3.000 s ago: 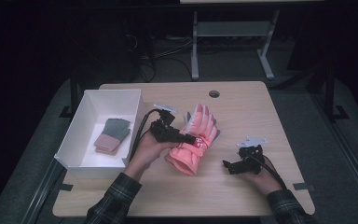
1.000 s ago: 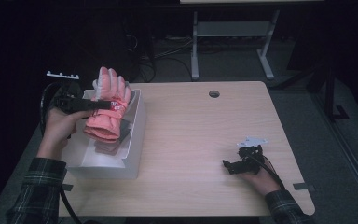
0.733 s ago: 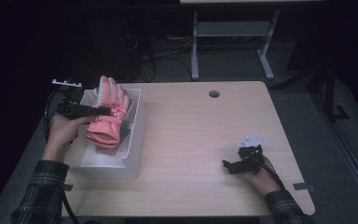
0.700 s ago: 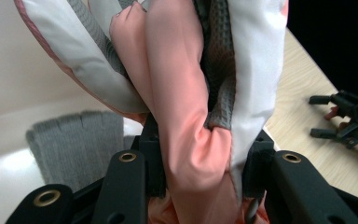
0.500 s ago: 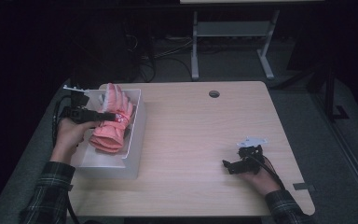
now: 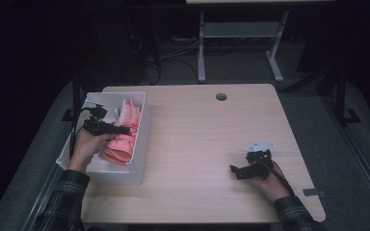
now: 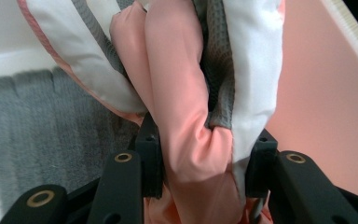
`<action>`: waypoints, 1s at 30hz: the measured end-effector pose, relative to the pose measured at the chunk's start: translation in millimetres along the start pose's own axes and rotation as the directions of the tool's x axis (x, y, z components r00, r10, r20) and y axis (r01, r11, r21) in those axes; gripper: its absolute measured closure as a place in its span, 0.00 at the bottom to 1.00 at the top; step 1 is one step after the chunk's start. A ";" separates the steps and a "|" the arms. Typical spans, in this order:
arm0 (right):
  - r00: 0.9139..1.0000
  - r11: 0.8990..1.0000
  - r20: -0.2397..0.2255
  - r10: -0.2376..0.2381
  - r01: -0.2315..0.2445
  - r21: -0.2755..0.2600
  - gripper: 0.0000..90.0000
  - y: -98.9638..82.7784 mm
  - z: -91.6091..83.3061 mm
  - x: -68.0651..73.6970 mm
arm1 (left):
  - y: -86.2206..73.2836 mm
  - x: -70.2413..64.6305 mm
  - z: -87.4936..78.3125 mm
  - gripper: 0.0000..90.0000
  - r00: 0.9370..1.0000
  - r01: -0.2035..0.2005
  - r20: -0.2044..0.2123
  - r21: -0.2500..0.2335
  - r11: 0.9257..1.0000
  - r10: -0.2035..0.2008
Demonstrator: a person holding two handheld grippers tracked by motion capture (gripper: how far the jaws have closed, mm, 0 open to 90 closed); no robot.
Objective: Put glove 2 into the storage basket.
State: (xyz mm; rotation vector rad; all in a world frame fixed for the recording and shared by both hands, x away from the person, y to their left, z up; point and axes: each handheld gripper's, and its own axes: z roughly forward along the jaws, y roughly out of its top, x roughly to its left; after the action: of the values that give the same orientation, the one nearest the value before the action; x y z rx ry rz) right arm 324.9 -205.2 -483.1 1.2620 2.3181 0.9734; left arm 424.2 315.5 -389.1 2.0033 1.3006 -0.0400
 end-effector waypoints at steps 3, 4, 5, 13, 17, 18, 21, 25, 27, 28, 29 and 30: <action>1.000 1.000 0.000 0.003 -0.003 0.001 0.00 0.0 -0.1 0.2 | -1.2 1.4 4.9 0.63 1.000 -0.010 0.004 0.008 1.000 0.010; 1.000 1.000 0.000 0.005 -0.005 0.003 0.00 -0.1 -0.2 0.3 | -1.9 1.3 6.2 0.62 1.000 -0.012 0.009 0.005 1.000 0.012; 1.000 1.000 0.000 -0.001 0.001 -0.001 0.00 0.0 0.0 -0.1 | -2.7 2.0 7.9 0.61 1.000 -0.012 0.008 0.009 1.000 0.012; 1.000 1.000 0.001 0.005 -0.005 0.003 0.00 0.0 -0.1 0.5 | -9.3 8.2 14.2 0.49 1.000 0.001 0.020 -0.009 1.000 -0.001; 1.000 1.000 0.001 0.006 -0.006 0.003 0.00 0.0 -0.1 0.6 | -6.0 7.5 10.6 0.34 1.000 -0.028 -0.007 -0.005 1.000 0.028; 1.000 1.000 0.001 0.006 -0.006 0.003 0.00 0.0 -0.1 0.6 | -4.9 7.3 9.1 0.31 0.999 -0.034 -0.013 0.001 0.999 0.034; 1.000 1.000 0.001 0.005 -0.005 0.003 0.00 0.0 -0.1 0.6 | -2.7 6.3 2.7 0.27 0.999 -0.044 -0.025 -0.021 0.999 0.043; 1.000 1.000 0.000 0.004 -0.004 0.003 0.00 0.0 -0.1 0.6 | 1.3 3.0 -8.7 0.23 0.997 -0.060 -0.056 -0.043 0.997 0.057; 1.000 1.000 -0.001 0.004 -0.004 0.003 0.00 0.0 -0.1 0.7 | 3.7 0.4 -13.9 0.21 0.996 -0.067 -0.064 -0.056 0.996 0.063; 1.000 1.000 -0.001 0.004 -0.004 0.003 0.00 0.0 -0.1 0.7 | 5.4 -1.4 -17.2 0.20 0.995 -0.076 -0.067 -0.064 0.995 0.072; 1.000 1.000 -0.001 0.004 -0.004 0.003 0.00 0.0 -0.1 0.8 | 7.0 -3.6 -20.3 0.19 0.995 -0.081 -0.071 -0.074 0.994 0.076; 1.000 1.000 -0.001 0.005 -0.005 0.004 0.00 0.0 -0.2 0.8 | 8.7 -5.9 -23.2 0.19 0.994 -0.086 -0.073 -0.080 0.993 0.080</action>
State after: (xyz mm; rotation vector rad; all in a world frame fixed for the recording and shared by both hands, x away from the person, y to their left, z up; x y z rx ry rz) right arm 324.3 -204.6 -482.9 1.2700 2.3192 0.9721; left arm 420.3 322.7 -365.0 2.0010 1.2405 0.1227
